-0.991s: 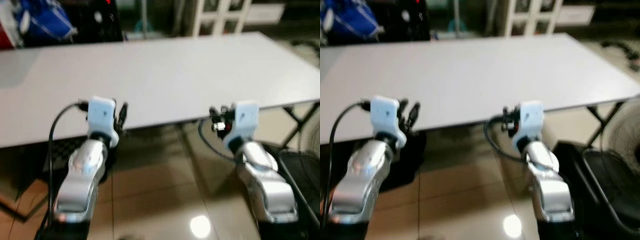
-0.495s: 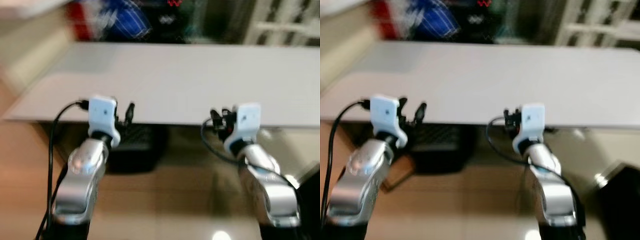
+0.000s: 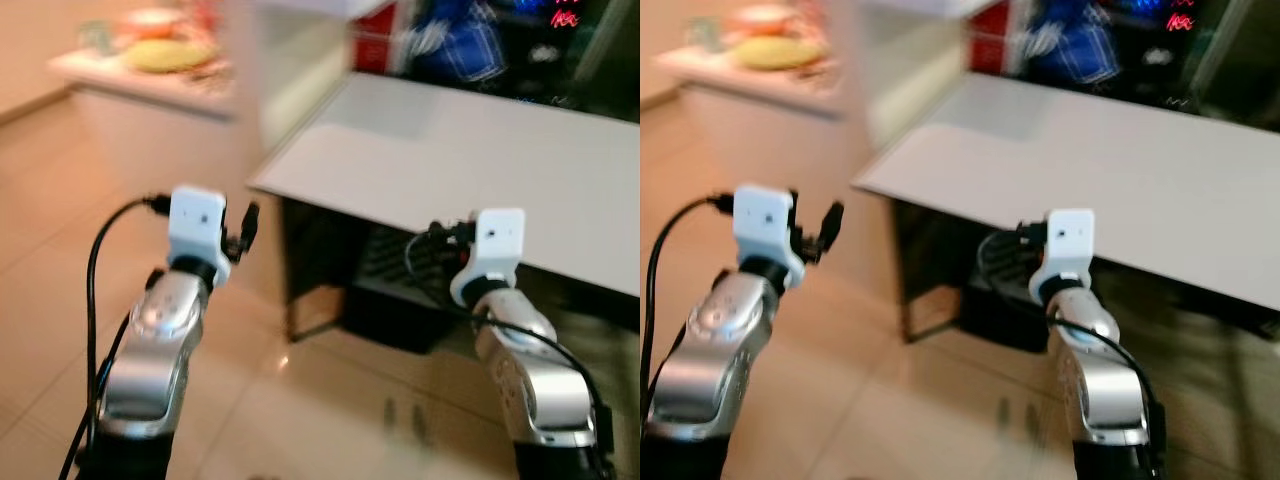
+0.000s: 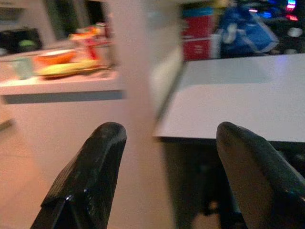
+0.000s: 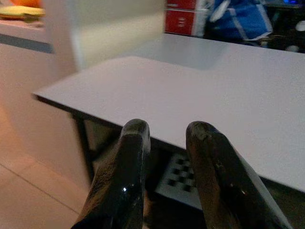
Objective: Setting the table
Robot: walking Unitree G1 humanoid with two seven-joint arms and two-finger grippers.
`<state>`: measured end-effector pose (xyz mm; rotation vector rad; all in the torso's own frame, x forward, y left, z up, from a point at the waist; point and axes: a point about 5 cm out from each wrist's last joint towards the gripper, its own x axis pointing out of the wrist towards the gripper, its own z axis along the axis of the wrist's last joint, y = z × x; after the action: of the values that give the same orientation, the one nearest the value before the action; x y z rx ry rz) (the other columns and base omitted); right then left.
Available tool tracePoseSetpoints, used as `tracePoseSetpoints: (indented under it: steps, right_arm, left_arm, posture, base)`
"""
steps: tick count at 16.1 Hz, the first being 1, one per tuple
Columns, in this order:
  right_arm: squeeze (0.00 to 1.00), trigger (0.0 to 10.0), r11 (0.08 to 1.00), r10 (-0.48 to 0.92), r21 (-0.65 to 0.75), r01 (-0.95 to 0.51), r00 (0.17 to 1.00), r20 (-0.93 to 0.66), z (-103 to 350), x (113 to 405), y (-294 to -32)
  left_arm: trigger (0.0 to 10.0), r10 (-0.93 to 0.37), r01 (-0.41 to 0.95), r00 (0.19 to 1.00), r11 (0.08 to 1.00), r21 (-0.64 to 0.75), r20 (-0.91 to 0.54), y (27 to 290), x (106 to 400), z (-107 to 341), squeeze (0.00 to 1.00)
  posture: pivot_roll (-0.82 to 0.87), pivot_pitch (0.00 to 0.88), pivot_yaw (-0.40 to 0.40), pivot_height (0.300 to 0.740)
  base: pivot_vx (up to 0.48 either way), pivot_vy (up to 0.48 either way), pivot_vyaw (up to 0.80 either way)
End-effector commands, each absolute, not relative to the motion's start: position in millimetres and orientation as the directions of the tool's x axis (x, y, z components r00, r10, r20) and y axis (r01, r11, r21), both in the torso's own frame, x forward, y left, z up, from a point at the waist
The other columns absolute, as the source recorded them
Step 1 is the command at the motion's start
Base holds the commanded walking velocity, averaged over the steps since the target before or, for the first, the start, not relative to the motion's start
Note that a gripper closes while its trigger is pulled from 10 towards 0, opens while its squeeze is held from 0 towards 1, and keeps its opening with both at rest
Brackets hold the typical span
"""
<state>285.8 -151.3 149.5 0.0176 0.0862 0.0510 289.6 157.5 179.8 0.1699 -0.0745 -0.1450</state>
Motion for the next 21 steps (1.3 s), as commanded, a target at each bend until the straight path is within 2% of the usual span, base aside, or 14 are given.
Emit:
tracePoseSetpoints:
  steps: [1, 3, 5, 7, 9, 10, 11, 12, 16, 17, 19, 21]
  right_arm:
    - [0.0, 10.0, 0.999, 0.029, 0.048, -0.025, 0.995, -0.1, 148, 286, -152]
    - [0.0, 10.0, 0.997, -0.006, 0.076, 0.014, 0.995, -0.103, 147, 287, -155]
    - [0.0, 10.0, 0.992, -0.053, 0.112, 0.064, 0.994, -0.099, 144, 288, -164]
    - [0.0, 10.0, 0.995, -0.066, 0.059, 0.074, 0.99, -0.121, 140, 291, -173]
    - [0.0, 10.0, 0.995, -0.055, 0.072, 0.063, 0.992, -0.117, 144, 297, -179]
    - [0.0, 10.0, 0.995, -0.054, 0.076, 0.064, 0.992, -0.118, 146, 299, -176]
    - [0.0, 10.0, 0.991, -0.027, 0.127, 0.042, 0.993, -0.119, 148, 300, -167]
    - [0.0, 10.0, 0.993, -0.033, 0.108, 0.046, 0.993, -0.117, 147, 300, -161]
    - [0.0, 10.0, 0.995, -0.041, 0.086, 0.05, 0.994, -0.101, 147, 295, -156]
    - [0.0, 10.0, 0.997, -0.03, 0.072, 0.037, 0.995, -0.091, 150, 293, -157]
    - [0.0, 10.0, 0.999, 0.035, -0.039, -0.037, 0.998, -0.06, 156, 289, -155]
    - [0.0, 10.0, 0.998, 0.039, -0.056, -0.042, 0.998, -0.057, 157, 287, -155]
  left_arm:
    - [10.0, -0.129, 0.117, 0.99, 0.976, 0.186, 0.051, 162, 291, 178, 0.0]
    - [10.0, -0.127, 0.116, 0.991, 0.976, 0.186, 0.049, 162, 292, 177, 0.0]
    - [10.0, -0.144, 0.136, 0.989, 0.976, 0.173, 0.033, 158, 294, 174, 0.0]
    - [10.0, -0.175, 0.171, 0.984, 0.972, 0.162, 0.014, 154, 296, 170, 0.0]
    - [10.0, -0.149, 0.145, 0.989, 0.974, 0.174, 0.007, 154, 301, 168, 0.0]
    - [10.0, -0.137, 0.133, 0.99, 0.975, 0.177, 0.014, 155, 301, 170, 0.0]
    - [10.0, -0.122, 0.119, 0.993, 0.985, 0.123, 0.011, 157, 299, 171, 0.0]
    - [10.0, -0.141, 0.139, 0.99, 0.984, 0.114, 0.004, 157, 298, 170, 0.0]
    - [10.0, -0.083, 0.075, 0.996, 0.981, 0.179, 0.038, 161, 297, 172, 0.0]
    - [10.0, -0.086, 0.073, 0.995, 0.979, 0.188, 0.06, 160, 298, 173, 0.0]
    - [10.0, -0.113, 0.103, 0.991, 0.985, 0.139, 0.067, 158, 297, 172, 0.0]
    - [10.0, -0.113, 0.1, 0.991, 0.981, 0.166, 0.069, 159, 296, 173, 0.0]
  posture:
    - [0.03, 0.0, -0.016, 0.74]
    - [0.04, 0.0, -0.003, 0.74]
    - [0.03, 0.0, 0.017, 0.74]
    - [0.03, 0.0, 0.022, 0.74]
    - [0.03, 0.0, -0.01, 0.74]
    - [0.04, 0.0, -0.022, 0.74]
    - [0.05, 0.0, -0.041, 0.74]
    - [0.05, 0.001, -0.047, 0.74]
    - [0.06, 0.0, -0.037, 0.74]
    - [0.05, 0.0, -0.032, 0.74]
    - [0.04, 0.0, -0.016, 0.74]
    - [0.04, 0.001, -0.013, 0.74]
  base:
    - [0.0, 0.48, 0.0]
    - [0.0, 0.48, -0.8]
    - [0.0, 0.411, 0.0]
    - [0.0, 0.0, 0.0]
    - [0.0, 0.0, 0.0]
    - [0.0, 0.0, 0.0]
    - [0.0, 0.0, 0.0]
    - [0.0, 0.0, 0.0]
    - [0.0, 0.0, 0.0]
    - [0.0, 0.0, 0.0]
    - [0.0, 0.0, 0.0]
    - [0.3, 0.0, 0.0]
